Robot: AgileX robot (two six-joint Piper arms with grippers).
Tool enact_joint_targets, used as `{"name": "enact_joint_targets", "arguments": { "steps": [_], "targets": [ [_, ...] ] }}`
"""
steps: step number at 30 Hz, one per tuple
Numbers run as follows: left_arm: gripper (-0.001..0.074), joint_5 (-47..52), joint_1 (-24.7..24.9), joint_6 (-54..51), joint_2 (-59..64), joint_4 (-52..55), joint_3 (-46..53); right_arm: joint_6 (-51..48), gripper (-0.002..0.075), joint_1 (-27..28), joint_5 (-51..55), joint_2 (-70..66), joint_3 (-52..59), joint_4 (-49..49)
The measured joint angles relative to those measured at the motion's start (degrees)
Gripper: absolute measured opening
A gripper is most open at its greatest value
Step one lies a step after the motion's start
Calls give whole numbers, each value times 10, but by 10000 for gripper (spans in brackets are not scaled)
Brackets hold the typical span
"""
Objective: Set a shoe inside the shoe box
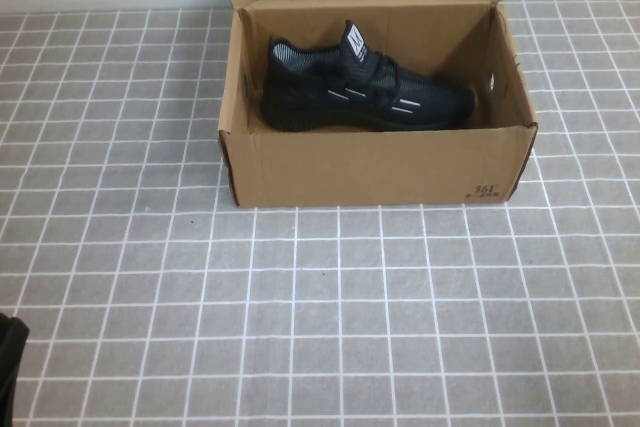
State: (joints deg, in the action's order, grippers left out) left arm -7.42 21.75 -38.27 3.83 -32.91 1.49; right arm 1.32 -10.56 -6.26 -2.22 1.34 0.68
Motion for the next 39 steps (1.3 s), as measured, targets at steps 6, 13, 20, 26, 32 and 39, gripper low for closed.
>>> {"name": "enact_joint_targets", "arguments": {
  "steps": [6,13,20,26,32,39],
  "targets": [
    [-1,0,0,0,0,0,0,0,-16,1,114,27,1,7],
    [-1,0,0,0,0,0,0,0,-16,2,257,27,1,14],
    [-1,0,0,0,0,0,0,0,-16,2,276,27,1,27],
    [-1,0,0,0,0,-1,0,0,-16,2,276,27,1,28],
    [-1,0,0,0,0,-1,0,0,-16,2,277,27,1,29],
    [-1,0,0,0,0,-1,0,0,-16,2,277,27,1,30]
  ]
}}
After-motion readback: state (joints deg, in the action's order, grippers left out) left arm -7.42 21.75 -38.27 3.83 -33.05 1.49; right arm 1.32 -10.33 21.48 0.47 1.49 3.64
